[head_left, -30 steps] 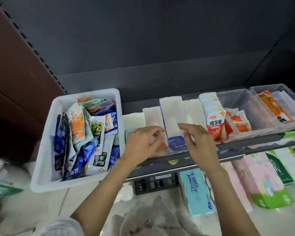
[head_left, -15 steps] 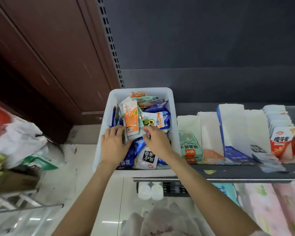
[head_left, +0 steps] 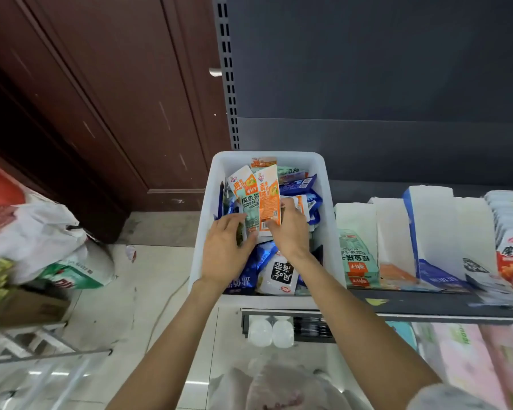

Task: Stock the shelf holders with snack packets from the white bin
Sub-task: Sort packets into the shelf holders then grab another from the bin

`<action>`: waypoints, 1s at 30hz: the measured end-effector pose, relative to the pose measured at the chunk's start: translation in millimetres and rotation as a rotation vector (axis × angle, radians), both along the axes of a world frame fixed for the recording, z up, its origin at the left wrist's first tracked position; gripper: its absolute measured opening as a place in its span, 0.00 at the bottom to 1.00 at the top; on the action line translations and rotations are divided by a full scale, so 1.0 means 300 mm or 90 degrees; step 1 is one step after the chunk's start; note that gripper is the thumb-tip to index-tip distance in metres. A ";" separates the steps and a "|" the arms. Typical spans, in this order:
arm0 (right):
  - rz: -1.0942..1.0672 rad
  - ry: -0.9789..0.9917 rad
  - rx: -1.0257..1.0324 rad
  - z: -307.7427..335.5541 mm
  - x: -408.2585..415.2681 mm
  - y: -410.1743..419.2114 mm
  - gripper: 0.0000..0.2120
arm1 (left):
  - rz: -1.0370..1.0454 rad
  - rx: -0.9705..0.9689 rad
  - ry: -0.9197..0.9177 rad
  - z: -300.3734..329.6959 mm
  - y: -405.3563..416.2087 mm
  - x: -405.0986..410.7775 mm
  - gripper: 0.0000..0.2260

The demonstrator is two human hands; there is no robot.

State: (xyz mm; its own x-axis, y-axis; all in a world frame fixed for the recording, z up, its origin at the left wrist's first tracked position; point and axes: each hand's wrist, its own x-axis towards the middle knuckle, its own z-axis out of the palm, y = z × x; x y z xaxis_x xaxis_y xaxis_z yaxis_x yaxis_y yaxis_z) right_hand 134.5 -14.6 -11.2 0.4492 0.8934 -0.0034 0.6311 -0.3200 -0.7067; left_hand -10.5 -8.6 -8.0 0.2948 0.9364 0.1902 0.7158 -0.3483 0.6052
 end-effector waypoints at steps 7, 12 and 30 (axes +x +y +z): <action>0.114 -0.338 0.257 0.058 0.028 -0.258 0.22 | -0.013 -0.502 -0.635 0.154 -0.088 0.160 0.12; 0.189 -0.299 0.214 0.053 0.095 -0.340 0.22 | 0.012 -0.452 -0.648 0.143 -0.118 0.209 0.13; -0.085 -0.291 0.257 0.292 0.641 -0.651 0.06 | -0.451 0.098 -0.093 0.197 -0.215 0.680 0.09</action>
State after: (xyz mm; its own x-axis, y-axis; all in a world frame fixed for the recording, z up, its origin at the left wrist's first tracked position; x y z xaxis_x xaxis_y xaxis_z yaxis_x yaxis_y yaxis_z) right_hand 326.7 -209.8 76.5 0.4331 0.7203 0.5419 0.8714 -0.1809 -0.4560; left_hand 193.5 -73.1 51.0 0.7803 0.4910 0.3874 0.2045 -0.7856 0.5839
